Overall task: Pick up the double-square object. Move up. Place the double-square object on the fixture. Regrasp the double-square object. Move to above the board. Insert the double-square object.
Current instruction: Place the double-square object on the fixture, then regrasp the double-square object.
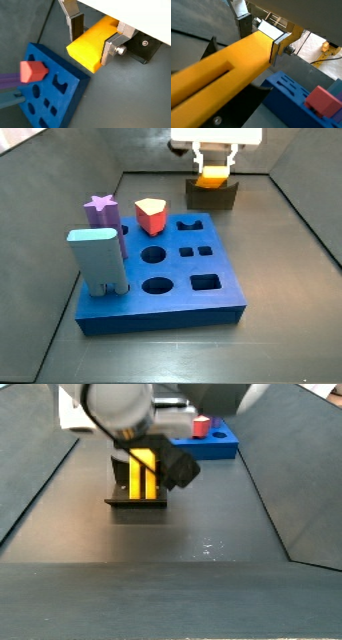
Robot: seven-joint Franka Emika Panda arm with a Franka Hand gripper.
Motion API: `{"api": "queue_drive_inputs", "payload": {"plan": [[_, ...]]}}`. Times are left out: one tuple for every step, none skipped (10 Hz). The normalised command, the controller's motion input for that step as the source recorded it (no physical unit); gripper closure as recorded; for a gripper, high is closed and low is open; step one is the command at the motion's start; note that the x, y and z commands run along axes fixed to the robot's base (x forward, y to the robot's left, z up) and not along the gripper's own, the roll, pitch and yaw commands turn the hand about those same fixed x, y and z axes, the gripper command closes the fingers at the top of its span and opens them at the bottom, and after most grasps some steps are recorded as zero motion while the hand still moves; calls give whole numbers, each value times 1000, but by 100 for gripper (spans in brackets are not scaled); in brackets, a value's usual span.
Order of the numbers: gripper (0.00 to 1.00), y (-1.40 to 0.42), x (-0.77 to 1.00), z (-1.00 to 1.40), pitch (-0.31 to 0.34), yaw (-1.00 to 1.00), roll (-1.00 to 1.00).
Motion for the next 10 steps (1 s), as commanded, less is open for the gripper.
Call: {"api": "queue_drive_inputs", "payload": {"plan": [[100, 21, 55, -295, -104, -4, -74], [100, 34, 32, -190, -95, 17, -48], [100, 35, 30, -191, -95, 19, -49], [100, 35, 29, -190, -94, 24, -49], [100, 35, 29, -190, -94, 25, -49], [100, 34, 29, -191, -94, 26, -49], [100, 34, 29, -191, -94, 27, -49], [0, 0, 0, 0, 0, 0, 0], [0, 0, 0, 1000, -40, 35, 37], [0, 2, -4, 1000, -39, 39, 40]]}}
